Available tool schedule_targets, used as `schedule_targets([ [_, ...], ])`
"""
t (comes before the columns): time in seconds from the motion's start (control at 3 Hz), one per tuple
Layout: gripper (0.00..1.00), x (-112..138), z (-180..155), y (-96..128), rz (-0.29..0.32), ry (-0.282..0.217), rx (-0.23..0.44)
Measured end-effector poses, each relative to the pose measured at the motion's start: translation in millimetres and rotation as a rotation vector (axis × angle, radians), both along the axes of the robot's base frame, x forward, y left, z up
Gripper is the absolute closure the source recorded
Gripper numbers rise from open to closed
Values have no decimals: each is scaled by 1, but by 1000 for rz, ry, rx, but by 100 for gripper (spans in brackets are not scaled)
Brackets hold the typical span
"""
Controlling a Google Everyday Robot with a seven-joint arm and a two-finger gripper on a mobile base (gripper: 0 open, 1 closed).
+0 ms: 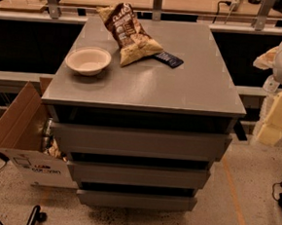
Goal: Open top drawer
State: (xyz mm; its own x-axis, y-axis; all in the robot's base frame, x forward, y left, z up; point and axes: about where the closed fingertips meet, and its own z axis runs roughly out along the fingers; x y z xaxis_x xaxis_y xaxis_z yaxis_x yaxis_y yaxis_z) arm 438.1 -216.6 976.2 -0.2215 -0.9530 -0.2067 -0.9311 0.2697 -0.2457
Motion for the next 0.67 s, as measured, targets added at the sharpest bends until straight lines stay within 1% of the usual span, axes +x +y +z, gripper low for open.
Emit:
schedule_targets([
  [0.33, 0, 0, 0, 0, 0, 0, 0],
  [0.67, 0, 3, -20, 5, 20, -2, 28],
])
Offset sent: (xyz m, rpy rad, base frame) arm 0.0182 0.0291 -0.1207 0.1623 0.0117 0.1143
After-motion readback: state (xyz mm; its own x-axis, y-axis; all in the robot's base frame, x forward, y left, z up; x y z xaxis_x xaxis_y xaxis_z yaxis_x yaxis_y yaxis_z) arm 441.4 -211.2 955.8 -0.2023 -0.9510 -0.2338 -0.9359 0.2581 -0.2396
